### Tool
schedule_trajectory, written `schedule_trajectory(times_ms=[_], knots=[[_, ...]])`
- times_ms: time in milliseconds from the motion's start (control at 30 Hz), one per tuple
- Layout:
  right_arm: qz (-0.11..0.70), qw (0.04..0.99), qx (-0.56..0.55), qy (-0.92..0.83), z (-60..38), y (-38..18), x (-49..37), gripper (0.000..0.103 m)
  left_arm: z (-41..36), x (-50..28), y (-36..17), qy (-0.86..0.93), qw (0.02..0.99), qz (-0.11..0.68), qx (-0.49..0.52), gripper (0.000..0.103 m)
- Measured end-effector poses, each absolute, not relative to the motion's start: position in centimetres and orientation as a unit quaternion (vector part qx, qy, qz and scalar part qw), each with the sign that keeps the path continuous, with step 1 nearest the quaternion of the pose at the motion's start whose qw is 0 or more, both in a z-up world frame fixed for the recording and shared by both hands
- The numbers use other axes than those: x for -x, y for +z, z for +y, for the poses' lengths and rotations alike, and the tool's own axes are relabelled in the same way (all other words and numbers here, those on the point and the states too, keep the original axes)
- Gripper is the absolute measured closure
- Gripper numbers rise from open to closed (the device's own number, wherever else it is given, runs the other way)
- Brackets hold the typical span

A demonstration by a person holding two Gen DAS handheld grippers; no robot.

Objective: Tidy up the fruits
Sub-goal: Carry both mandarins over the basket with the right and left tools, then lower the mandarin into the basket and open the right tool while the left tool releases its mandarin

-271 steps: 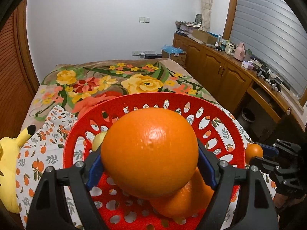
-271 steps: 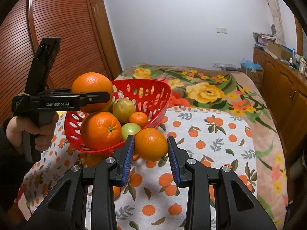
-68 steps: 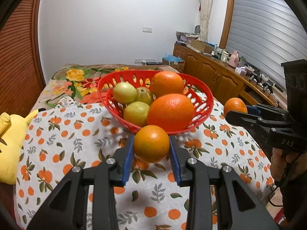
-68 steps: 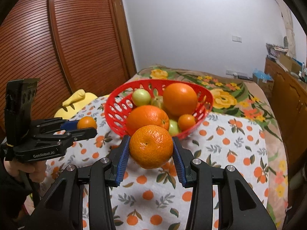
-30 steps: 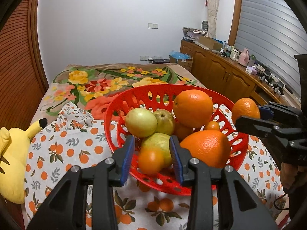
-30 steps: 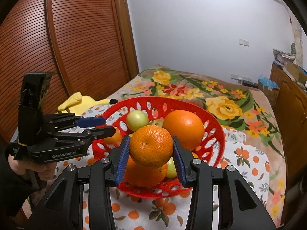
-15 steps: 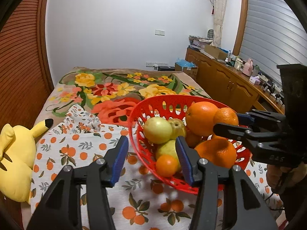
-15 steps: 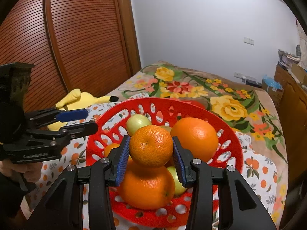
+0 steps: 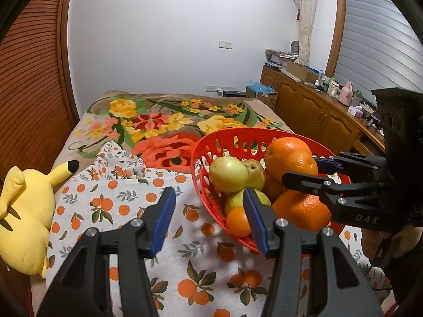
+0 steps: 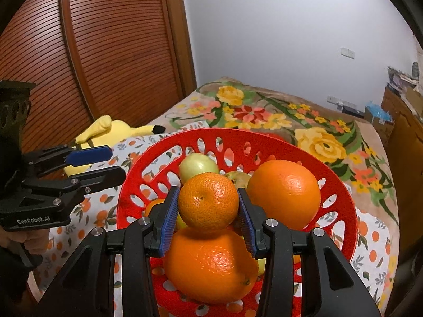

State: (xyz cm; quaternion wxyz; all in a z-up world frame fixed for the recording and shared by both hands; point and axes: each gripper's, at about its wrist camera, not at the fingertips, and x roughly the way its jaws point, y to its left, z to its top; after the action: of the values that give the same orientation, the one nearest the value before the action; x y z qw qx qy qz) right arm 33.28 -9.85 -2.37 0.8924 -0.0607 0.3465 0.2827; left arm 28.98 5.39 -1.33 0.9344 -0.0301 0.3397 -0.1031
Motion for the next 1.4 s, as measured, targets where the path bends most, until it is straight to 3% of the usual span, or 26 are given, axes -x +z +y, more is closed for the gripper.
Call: schedule_trajectory(times_ms=[433,567,1233,1400], knots=[[0.337,0.902,0.053,0.266,-10.7,-2.0,-31.9,0.053,4.8,-27.2,-1.7,-0.101,0.935,0.339,0.023,0.044],[0.333,0.905,0.047,0.262,-11.2,-1.8,-30.8,0.053,4.3,-26.3,-1.7,-0.104,0.936,0.335,0.020,0.036],[0.312,0.922,0.026,0.229,-14.5,-1.3,-24.6,0.050,2.6,-21.3,-0.8,-0.081,0.941,0.328,0.014,0.030],[0.308,0.925,0.022,0.220,-14.9,-1.1,-23.4,0.047,2.3,-19.9,-0.5,-0.069,0.945,0.320,0.015,0.022]])
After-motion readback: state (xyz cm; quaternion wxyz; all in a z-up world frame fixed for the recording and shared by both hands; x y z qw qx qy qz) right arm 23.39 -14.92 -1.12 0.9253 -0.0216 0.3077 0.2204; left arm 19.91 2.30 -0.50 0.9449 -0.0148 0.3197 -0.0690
